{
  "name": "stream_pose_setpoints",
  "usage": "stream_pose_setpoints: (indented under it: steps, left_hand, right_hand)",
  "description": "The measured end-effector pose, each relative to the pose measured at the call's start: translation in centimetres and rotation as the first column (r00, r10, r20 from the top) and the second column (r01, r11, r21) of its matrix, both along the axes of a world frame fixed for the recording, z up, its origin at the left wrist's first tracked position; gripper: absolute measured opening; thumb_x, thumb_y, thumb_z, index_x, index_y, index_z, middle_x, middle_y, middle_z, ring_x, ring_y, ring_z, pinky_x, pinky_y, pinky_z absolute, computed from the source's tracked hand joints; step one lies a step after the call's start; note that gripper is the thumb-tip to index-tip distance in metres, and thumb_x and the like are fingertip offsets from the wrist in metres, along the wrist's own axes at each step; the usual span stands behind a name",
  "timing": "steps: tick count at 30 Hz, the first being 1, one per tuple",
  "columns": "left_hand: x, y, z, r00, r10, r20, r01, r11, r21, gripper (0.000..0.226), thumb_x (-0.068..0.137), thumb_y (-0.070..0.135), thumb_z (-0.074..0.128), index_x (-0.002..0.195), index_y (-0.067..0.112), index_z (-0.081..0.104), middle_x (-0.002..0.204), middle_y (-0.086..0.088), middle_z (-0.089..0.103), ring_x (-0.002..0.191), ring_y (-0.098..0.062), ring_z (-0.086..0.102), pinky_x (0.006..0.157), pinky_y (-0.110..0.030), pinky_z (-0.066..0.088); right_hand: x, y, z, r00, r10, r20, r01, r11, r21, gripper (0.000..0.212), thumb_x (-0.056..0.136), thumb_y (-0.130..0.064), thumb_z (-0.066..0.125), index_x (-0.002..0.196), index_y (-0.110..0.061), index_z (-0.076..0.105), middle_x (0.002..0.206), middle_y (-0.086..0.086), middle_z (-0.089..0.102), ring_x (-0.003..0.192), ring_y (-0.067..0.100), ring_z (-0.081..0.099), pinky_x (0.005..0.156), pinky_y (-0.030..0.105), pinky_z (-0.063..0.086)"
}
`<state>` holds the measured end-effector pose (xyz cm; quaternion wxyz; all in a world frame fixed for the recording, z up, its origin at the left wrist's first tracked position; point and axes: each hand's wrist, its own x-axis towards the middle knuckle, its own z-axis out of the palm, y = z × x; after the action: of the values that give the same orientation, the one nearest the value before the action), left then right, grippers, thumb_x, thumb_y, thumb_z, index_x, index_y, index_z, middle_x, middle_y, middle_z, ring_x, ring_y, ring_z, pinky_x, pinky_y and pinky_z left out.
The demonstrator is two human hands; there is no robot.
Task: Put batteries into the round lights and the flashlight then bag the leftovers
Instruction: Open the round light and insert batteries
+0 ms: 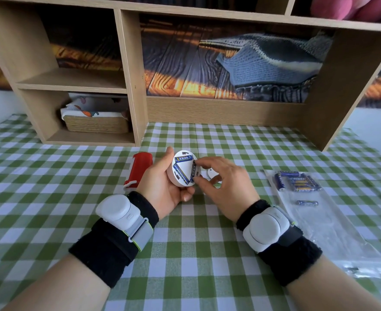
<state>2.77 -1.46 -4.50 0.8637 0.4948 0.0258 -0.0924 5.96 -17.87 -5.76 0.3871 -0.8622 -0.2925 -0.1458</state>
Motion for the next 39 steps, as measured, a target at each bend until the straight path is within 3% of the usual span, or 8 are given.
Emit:
stream_pose_setpoints:
  steps: [6, 13, 20, 23, 27, 33, 39]
  left_hand:
    - [-0.09, -0.21, 0.01, 1.0, 0.011, 0.001, -0.011, 1.0, 0.023, 0.057, 0.1, 0.053, 0.032, 0.117, 0.004, 0.056, 0.08, -0.014, 0.06, 0.058, -0.026, 0.051, 0.044, -0.028, 0.035]
    - [-0.12, -0.17, 0.05, 1.0, 0.012, 0.008, -0.012, 1.0, 0.002, 0.057, 0.099, 0.053, 0.032, 0.116, 0.004, 0.057, 0.082, -0.015, 0.061, 0.059, -0.026, 0.051, 0.046, -0.029, 0.036]
    - [0.0, -0.17, -0.05, 1.0, 0.021, 0.011, -0.022, 0.999, 0.043, 0.055, 0.099, 0.054, 0.034, 0.109, 0.006, 0.059, 0.08, -0.015, 0.058, 0.056, -0.026, 0.049, 0.043, -0.027, 0.034]
    - [-0.02, -0.2, -0.03, 1.0, 0.015, 0.006, -0.016, 0.998, 0.056, 0.053, 0.098, 0.055, 0.036, 0.107, 0.008, 0.06, 0.078, -0.015, 0.058, 0.054, -0.026, 0.048, 0.042, -0.026, 0.034]
    - [0.01, -0.19, -0.02, 1.0, 0.025, 0.002, -0.025, 0.998, 0.054, 0.051, 0.098, 0.053, 0.039, 0.106, 0.008, 0.06, 0.079, -0.015, 0.06, 0.055, -0.026, 0.048, 0.04, -0.026, 0.035]
    - [0.07, -0.21, -0.05, 0.999, 0.036, -0.005, -0.036, 0.998, 0.059, 0.049, 0.099, 0.052, 0.039, 0.106, 0.008, 0.06, 0.078, -0.014, 0.058, 0.052, -0.025, 0.049, 0.04, -0.025, 0.035]
    - [0.1, -0.22, 0.09, 0.999, 0.043, -0.023, -0.042, 0.998, 0.046, 0.051, 0.1, 0.052, 0.037, 0.11, 0.007, 0.059, 0.078, -0.015, 0.057, 0.054, -0.026, 0.049, 0.041, -0.025, 0.034]
  right_hand:
    - [0.02, 0.06, -0.17, 0.999, -0.042, -0.018, 0.042, 0.999, -0.013, 0.034, 0.089, -0.039, 0.065, 0.123, -0.031, 0.063, 0.107, -0.013, 0.063, 0.083, 0.008, 0.063, 0.074, 0.017, 0.052]
    - [-0.03, 0.18, -0.12, 0.999, -0.02, 0.03, 0.021, 1.0, -0.011, 0.034, 0.09, -0.035, 0.066, 0.124, -0.03, 0.064, 0.108, -0.011, 0.065, 0.085, 0.008, 0.062, 0.074, 0.019, 0.052]
    - [0.37, -0.24, -0.29, 0.993, 0.048, 0.105, -0.043, 0.998, -0.051, 0.034, 0.089, -0.03, 0.07, 0.121, -0.021, 0.069, 0.112, -0.006, 0.07, 0.086, -0.004, 0.053, 0.076, 0.007, 0.044]
    - [0.31, -0.33, -0.17, 0.986, 0.057, 0.157, -0.043, 0.995, -0.088, 0.033, 0.089, -0.029, 0.07, 0.12, -0.018, 0.07, 0.109, -0.002, 0.072, 0.086, 0.006, 0.059, 0.078, 0.023, 0.052]
    - [0.15, -0.14, -0.15, 0.964, 0.069, 0.259, -0.034, 0.99, -0.135, 0.036, 0.089, -0.032, 0.063, 0.12, -0.014, 0.068, 0.095, -0.001, 0.073, 0.071, 0.012, 0.061, 0.065, 0.034, 0.056]
    - [0.03, 0.12, -0.27, 0.953, 0.108, 0.282, -0.073, 0.989, -0.13, 0.04, 0.089, -0.033, 0.053, 0.121, -0.013, 0.067, 0.089, 0.0, 0.074, 0.071, 0.021, 0.07, 0.058, 0.039, 0.057]
    - [-0.09, 0.47, -0.13, 0.935, 0.117, 0.335, -0.076, 0.988, -0.133, 0.032, 0.089, -0.024, 0.05, 0.111, -0.01, 0.069, 0.088, 0.002, 0.074, 0.066, 0.025, 0.069, 0.053, 0.038, 0.055]
